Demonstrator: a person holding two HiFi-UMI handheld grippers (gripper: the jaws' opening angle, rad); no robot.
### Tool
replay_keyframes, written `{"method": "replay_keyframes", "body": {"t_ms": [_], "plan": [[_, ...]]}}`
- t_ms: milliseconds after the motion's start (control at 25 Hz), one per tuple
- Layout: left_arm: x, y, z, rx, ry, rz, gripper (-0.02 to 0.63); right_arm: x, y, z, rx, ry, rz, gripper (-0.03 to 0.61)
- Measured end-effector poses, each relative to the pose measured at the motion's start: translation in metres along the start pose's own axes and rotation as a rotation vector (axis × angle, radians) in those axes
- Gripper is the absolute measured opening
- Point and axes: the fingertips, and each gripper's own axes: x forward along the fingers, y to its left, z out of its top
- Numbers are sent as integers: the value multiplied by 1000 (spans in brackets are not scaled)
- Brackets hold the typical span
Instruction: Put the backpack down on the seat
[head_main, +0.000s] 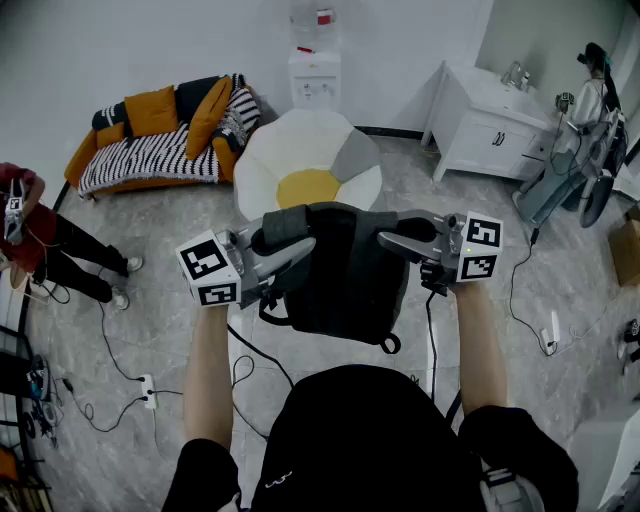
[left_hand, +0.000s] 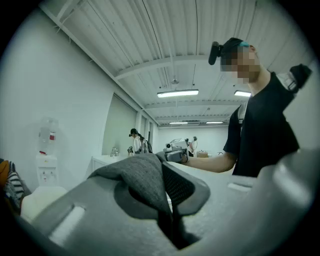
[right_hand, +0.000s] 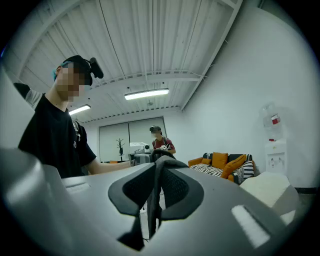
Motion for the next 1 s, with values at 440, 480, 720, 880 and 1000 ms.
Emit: {"method": "replay_keyframes", "body": {"t_ms": [440, 480, 720, 880, 1000], "plan": [[7, -6, 9, 50, 21, 52, 26, -13, -6, 10, 8, -76, 23, 37], [9, -6, 7, 58, 33, 61, 26, -15, -7, 11, 5, -82, 19, 37], [26, -4, -3, 71, 68, 76, 26, -30, -19, 10, -30, -108, -38, 37], [29, 0, -3, 45, 58, 84, 26, -32, -20, 11, -26, -102, -28, 37], [50, -4, -9, 40, 45, 90, 26, -54, -21, 4, -24, -103, -9, 37]]}}
